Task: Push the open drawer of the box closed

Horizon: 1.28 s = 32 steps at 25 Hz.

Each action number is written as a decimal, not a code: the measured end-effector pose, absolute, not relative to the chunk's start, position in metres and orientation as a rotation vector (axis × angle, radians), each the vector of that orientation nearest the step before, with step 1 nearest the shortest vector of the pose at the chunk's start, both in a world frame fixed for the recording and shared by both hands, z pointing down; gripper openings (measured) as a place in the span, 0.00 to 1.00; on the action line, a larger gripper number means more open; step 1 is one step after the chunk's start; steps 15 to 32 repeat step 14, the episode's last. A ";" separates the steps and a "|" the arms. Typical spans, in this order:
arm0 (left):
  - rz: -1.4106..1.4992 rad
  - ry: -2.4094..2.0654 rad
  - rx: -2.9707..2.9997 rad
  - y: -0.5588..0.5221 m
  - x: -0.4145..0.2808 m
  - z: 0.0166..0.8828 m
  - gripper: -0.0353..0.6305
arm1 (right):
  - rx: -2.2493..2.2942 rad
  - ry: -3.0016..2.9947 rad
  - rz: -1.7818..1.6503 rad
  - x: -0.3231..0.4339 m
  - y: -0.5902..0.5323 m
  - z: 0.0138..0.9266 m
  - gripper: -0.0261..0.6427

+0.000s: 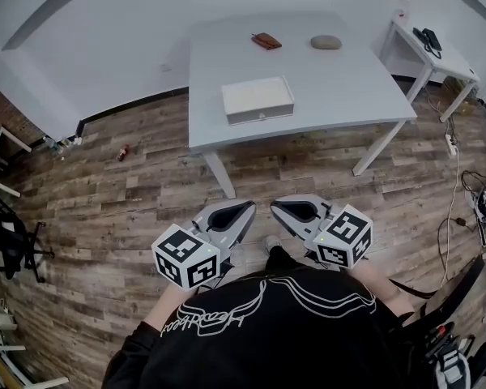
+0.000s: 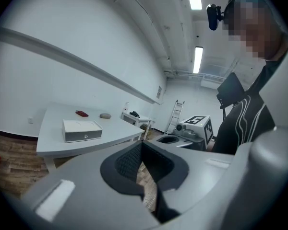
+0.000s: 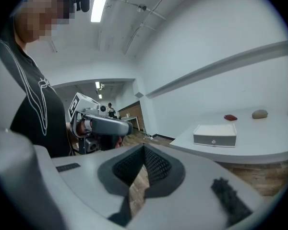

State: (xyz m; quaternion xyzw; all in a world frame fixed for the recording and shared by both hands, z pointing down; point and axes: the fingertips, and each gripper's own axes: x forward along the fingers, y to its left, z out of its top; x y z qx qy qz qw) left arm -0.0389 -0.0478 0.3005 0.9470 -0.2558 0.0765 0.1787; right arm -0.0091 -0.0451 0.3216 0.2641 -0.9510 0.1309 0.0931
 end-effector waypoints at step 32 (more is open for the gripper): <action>0.224 -0.735 2.640 -0.073 -0.044 0.313 0.06 | 0.784 -2.823 0.430 -0.014 -0.072 0.329 0.05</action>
